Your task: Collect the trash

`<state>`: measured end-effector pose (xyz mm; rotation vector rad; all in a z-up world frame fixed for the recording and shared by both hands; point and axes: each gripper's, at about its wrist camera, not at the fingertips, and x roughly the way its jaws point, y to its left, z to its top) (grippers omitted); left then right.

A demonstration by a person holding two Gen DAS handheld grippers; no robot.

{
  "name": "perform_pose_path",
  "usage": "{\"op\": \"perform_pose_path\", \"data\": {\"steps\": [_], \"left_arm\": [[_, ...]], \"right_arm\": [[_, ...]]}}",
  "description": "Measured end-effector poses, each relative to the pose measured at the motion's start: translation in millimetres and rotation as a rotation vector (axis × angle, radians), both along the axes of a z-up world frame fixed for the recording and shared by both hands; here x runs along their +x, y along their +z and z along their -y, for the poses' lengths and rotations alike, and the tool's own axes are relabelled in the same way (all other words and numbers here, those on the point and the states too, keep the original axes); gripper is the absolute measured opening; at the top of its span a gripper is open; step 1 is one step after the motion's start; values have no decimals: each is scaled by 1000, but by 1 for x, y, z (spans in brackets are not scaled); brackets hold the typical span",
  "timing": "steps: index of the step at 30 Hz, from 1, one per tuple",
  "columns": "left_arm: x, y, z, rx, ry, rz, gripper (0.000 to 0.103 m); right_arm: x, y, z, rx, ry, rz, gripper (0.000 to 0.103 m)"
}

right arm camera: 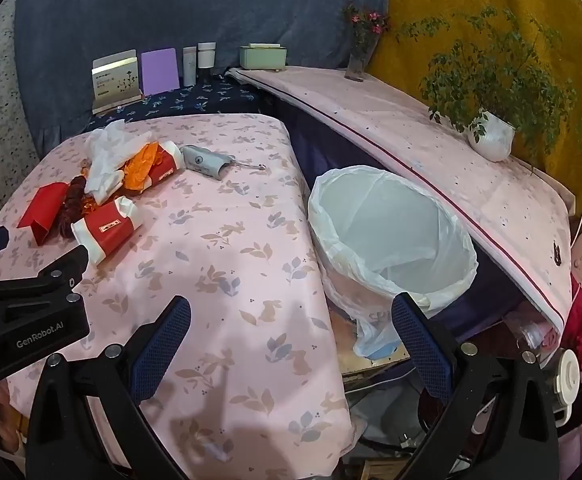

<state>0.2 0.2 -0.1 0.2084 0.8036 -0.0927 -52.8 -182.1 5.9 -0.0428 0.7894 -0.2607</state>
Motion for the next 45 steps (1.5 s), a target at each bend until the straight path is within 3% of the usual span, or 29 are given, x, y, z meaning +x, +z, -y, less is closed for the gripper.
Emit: {"op": "perform_pose_path", "data": {"steps": [45], "left_arm": [[8,0,-3,3,-9,7,96]], "right_arm": [[8,-2,-1,6,-4,4,96]]}}
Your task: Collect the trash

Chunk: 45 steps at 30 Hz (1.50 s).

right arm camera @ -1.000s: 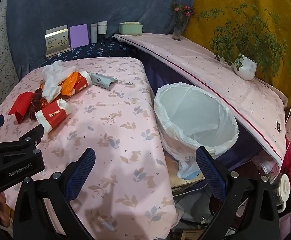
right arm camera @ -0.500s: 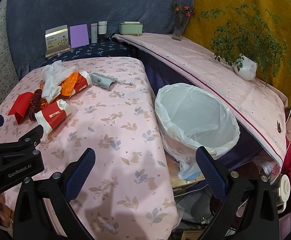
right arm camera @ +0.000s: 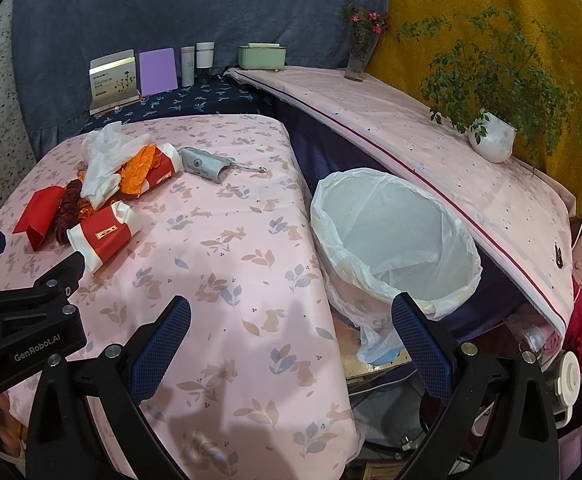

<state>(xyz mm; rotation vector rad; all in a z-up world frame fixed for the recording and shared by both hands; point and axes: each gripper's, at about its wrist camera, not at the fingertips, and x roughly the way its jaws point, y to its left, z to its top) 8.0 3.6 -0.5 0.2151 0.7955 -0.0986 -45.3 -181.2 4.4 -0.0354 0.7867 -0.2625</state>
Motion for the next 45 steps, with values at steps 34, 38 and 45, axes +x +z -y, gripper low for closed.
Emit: {"op": "perform_pose_path", "data": {"steps": [34,38,45], "left_arm": [[-4,-2,3,6,8,21,96],[-6,-1,4,6,4,24,96],[-11,1,8,0,-18,35,96]], "right_arm": [[2,-1,4,-2,-13,4,96],[1,-1,3,-4,-14,6,96],[0,1,4,-3,-14,9,96]]}}
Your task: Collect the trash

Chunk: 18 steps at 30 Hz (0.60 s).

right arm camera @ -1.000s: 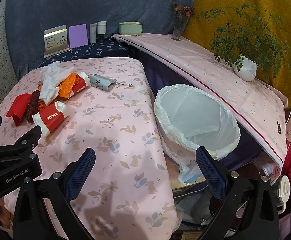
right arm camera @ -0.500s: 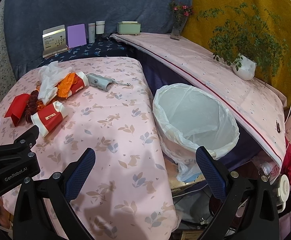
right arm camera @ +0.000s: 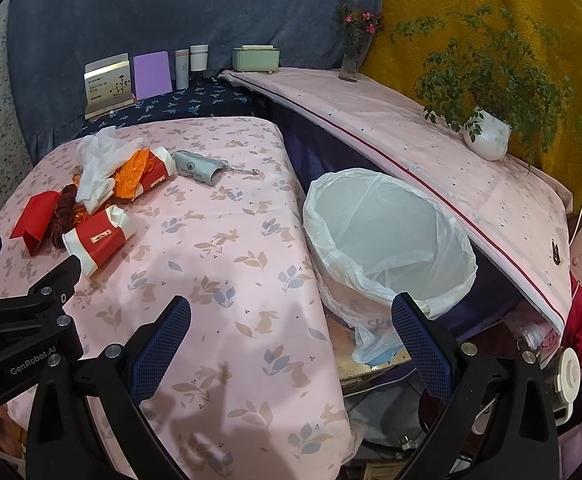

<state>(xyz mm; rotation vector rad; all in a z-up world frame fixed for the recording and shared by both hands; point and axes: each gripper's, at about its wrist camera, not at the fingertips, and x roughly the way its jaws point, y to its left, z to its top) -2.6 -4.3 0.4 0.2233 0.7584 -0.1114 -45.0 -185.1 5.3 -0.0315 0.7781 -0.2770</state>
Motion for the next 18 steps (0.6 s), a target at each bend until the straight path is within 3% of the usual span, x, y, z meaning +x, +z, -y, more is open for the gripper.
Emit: {"op": "perform_pose_path", "data": {"steps": [18], "left_arm": [[-2,1,0,-9,-1,2,96]], "right_arm": [[-2,3,1,-7,-11,11,96]]}}
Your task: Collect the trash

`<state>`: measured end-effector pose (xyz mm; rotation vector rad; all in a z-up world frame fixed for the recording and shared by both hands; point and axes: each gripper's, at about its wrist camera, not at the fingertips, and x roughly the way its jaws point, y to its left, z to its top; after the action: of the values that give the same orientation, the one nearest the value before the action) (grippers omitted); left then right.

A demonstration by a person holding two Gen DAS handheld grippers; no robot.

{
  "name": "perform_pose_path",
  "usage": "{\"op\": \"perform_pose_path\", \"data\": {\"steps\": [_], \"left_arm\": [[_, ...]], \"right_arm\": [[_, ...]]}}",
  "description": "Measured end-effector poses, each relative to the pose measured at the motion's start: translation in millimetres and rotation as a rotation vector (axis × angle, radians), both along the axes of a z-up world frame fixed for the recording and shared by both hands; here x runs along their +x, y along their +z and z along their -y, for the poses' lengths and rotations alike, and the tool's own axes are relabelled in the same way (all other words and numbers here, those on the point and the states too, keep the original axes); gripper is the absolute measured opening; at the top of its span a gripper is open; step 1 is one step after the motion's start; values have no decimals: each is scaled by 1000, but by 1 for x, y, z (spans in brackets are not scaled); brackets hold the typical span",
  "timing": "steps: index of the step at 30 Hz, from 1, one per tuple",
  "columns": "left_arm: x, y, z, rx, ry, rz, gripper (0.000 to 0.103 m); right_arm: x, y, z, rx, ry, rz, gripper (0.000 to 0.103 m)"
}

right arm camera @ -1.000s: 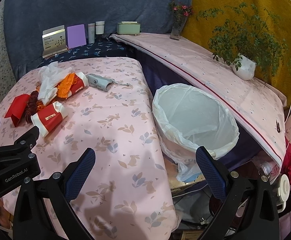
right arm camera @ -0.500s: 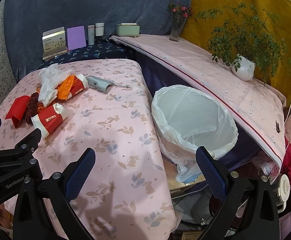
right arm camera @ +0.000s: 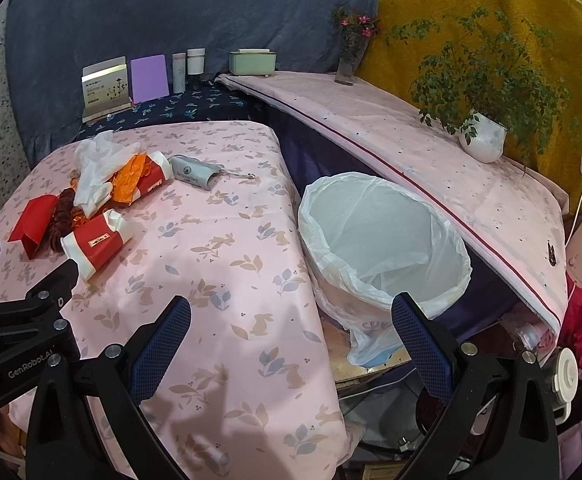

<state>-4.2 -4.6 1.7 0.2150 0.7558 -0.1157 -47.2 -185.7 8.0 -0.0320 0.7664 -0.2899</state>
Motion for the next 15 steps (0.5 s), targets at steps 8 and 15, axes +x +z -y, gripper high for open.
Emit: {"op": "perform_pose_path", "data": {"steps": [8,15], "left_arm": [[-1,4,0,-13,-8,5,96],[1,7,1,-27,-21,-1,96]], "right_arm": [[-1,1,2,1,-7,2,96],[0,3,3,1,-12,6,96]]}}
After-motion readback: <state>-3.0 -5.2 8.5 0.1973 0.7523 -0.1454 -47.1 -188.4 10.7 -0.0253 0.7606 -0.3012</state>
